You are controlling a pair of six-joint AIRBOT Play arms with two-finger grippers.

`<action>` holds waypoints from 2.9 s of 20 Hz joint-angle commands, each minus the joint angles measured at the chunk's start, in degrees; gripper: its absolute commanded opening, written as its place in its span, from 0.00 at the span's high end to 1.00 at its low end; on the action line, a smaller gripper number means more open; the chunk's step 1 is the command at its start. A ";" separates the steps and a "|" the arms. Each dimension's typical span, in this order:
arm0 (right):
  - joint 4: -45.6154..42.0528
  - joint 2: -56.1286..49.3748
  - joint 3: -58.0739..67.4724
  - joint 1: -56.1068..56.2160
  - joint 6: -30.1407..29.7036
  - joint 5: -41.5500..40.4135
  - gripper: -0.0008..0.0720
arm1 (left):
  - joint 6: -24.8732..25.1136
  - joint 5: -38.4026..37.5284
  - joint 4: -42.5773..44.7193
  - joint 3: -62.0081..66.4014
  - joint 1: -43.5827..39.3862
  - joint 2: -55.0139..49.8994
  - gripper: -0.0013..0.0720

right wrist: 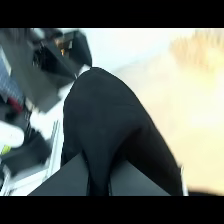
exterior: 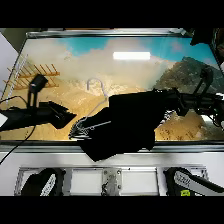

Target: Fold the clothes and pants, and hang the long-sleeved shirts on hangers.

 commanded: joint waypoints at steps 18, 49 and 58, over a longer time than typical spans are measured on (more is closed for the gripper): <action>9.64 9.79 0.04 0.00 1.73 -15.98 0.96 | -50.86 26.18 13.44 0.02 -33.70 -9.92 0.27; 8.96 9.55 0.04 0.00 1.73 -15.82 0.95 | -60.11 28.00 13.27 5.11 -42.82 -25.68 0.50; 8.94 10.73 0.04 -0.13 4.17 -17.49 0.96 | -60.13 23.74 20.28 5.11 -39.43 -19.37 0.96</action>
